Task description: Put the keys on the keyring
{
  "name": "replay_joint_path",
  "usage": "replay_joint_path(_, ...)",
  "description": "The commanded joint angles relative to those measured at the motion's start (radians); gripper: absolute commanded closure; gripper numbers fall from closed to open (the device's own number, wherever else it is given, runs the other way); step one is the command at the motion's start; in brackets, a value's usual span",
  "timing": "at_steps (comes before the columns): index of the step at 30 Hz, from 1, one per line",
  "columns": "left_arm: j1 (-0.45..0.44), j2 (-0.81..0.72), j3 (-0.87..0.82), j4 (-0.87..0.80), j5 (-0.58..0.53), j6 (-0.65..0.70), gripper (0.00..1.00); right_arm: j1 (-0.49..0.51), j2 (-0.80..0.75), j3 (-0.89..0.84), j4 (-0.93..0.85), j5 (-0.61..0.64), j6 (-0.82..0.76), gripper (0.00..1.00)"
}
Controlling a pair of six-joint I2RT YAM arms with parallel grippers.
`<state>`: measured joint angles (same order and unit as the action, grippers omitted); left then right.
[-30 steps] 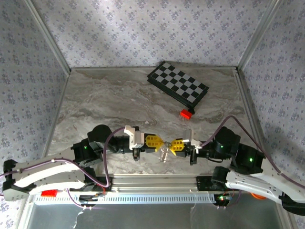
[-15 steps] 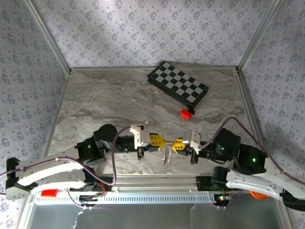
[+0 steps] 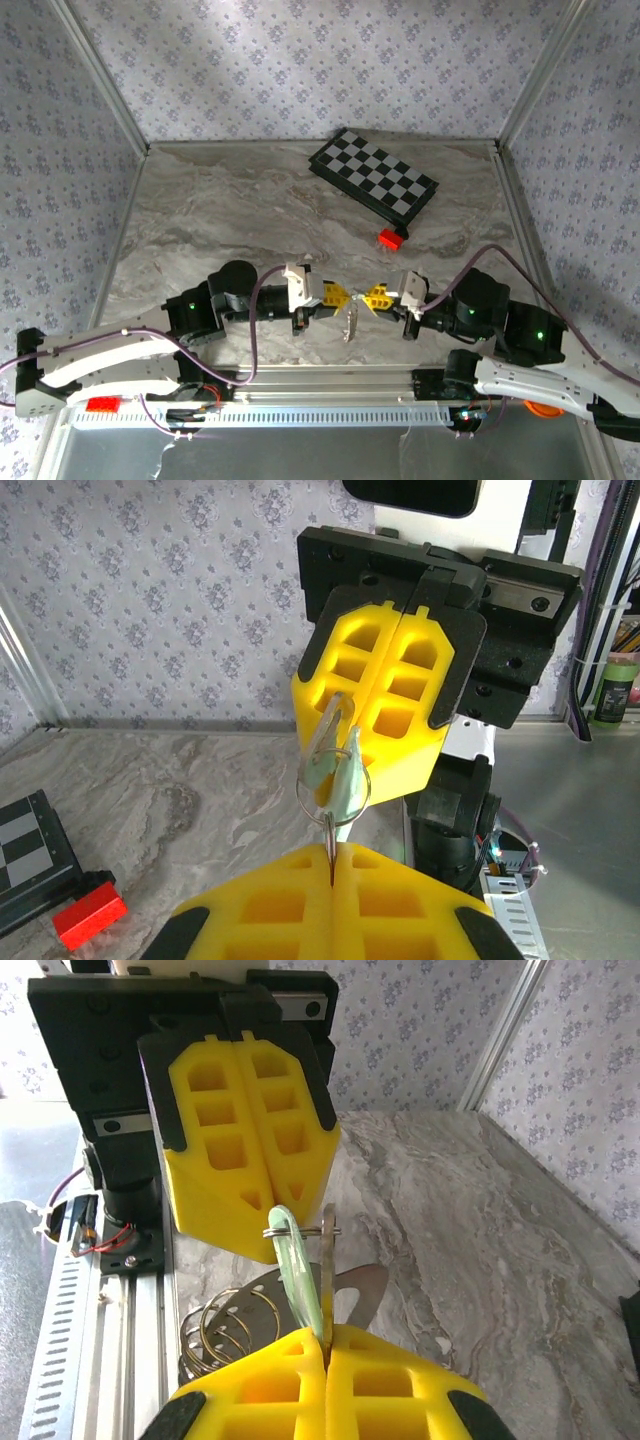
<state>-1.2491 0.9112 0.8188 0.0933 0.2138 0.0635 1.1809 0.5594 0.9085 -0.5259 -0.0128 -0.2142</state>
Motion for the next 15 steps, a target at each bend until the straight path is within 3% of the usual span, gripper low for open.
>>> replay_joint_path(1,0.002,-0.008,0.019,-0.010,0.006,0.018,1.00,0.005,0.016,0.056,-0.008,0.083,-0.030,1.00)
replay_joint_path(15,0.002,-0.022,0.013,-0.070,-0.047,0.039,1.00,0.044,0.106,0.171,-0.154,0.220,-0.142,1.00)
